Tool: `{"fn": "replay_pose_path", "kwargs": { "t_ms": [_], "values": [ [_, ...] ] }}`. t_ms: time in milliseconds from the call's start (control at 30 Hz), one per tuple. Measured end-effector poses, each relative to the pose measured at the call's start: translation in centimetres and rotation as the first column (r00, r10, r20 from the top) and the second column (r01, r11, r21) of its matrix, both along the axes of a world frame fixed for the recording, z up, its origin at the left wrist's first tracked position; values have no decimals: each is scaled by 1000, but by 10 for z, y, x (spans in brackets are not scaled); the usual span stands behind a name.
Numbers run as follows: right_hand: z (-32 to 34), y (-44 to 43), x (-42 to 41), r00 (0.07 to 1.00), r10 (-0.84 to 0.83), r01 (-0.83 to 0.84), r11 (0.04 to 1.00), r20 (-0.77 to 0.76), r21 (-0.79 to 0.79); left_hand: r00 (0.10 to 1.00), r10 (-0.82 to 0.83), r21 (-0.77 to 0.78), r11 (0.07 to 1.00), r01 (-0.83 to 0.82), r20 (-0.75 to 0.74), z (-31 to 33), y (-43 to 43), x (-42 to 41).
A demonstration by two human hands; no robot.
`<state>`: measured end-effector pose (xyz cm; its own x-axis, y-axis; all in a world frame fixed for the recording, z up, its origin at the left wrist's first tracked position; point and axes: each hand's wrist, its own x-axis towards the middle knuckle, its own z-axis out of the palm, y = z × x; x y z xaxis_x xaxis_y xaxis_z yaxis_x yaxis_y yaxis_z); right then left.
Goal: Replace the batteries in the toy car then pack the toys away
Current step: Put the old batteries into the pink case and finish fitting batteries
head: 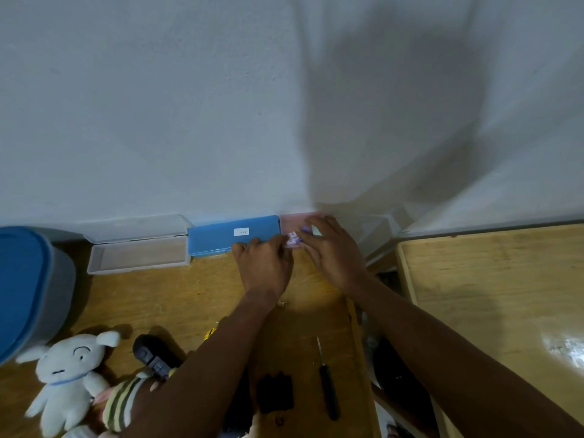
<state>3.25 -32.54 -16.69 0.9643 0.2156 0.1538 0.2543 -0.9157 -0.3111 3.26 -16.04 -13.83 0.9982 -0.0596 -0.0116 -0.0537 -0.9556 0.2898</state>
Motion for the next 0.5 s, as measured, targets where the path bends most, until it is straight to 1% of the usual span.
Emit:
{"fn": "replay_pose_path", "kwargs": {
  "t_ms": [100, 167, 267, 400, 500],
  "values": [
    [3, 2, -1, 1000, -14, 14, 1000, -19, 3, 1000, -4, -14, 1000, 3, -18, 4, 0, -1],
    [5, 4, -4, 998, -45, 47, 999, -50, 22, 999, -17, -68, 998, 14, -44, 8, 3, -4],
    [15, 13, -8, 995, -78, 78, 997, -61, 5, 996, -29, -163, 987, 14, -87, 18, 18, -16],
    [28, 35, -35, 995, -87, 88, 996, -54, 25, 995, 69, -293, 952, -86, -69, 31, 57, -41],
    [38, 59, -66, 991, -127, 130, 989, -49, 70, 992, 109, -350, 928, -126, -67, 43, 91, -63]
  ]
}}
